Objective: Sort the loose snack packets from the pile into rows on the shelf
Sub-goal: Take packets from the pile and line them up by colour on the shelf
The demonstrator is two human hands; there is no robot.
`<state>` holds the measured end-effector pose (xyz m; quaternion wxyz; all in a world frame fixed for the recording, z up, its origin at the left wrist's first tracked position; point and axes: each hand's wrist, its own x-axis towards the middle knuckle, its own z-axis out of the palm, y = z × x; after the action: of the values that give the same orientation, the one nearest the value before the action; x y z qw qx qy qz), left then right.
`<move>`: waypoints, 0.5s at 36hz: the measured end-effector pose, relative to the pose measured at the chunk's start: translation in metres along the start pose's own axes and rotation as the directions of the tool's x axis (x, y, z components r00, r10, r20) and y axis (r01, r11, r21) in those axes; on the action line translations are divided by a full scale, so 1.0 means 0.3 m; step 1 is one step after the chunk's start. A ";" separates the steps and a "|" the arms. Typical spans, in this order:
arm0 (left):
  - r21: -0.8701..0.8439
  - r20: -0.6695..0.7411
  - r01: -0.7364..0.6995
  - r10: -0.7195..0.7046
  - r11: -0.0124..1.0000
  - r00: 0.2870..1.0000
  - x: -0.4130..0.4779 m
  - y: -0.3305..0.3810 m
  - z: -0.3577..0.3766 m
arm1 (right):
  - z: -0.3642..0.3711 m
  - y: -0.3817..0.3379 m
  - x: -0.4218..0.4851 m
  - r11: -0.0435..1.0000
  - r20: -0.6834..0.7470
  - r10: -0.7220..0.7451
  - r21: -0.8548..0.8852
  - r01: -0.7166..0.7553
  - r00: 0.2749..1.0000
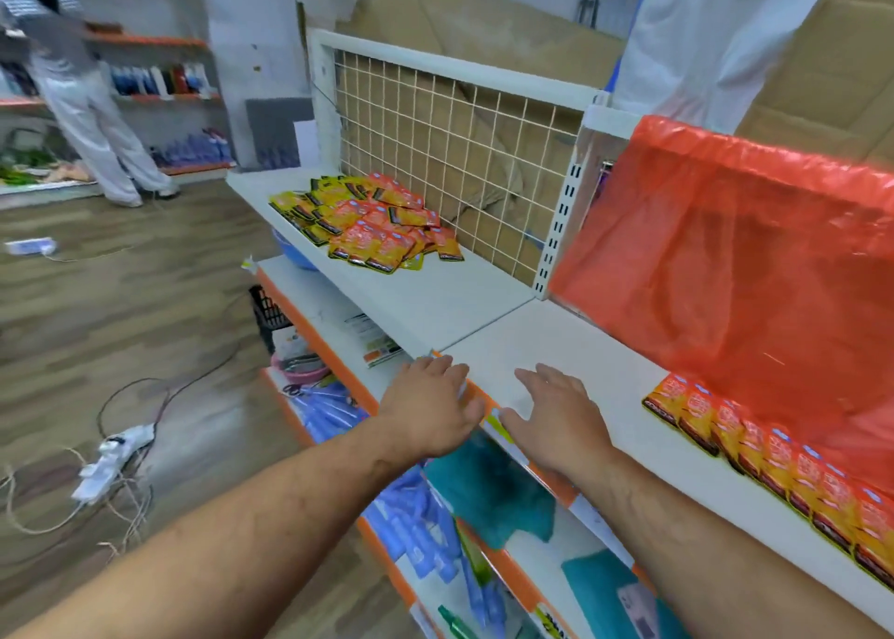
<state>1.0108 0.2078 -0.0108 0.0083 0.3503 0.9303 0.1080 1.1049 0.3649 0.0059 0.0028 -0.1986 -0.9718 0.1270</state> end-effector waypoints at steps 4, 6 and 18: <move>-0.037 0.009 0.031 -0.030 0.999 0.999 0.080 -0.201 -0.042 | 0.038 -0.169 0.152 0.999 0.023 -0.024 0.030 0.023 0.999; -0.028 -0.009 0.035 -0.036 0.999 0.999 0.126 -0.303 -0.069 | 0.054 -0.251 0.233 0.999 0.018 -0.038 0.031 0.037 0.999; 0.016 -0.009 0.039 -0.039 0.999 0.999 0.401 -0.747 -0.185 | 0.086 -0.582 0.656 0.998 -0.007 -0.008 0.057 0.008 1.000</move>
<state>0.7693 0.1119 0.0044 0.0037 0.3318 0.9378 0.1018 0.8549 0.2794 0.0154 0.0124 -0.1951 -0.9686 0.1538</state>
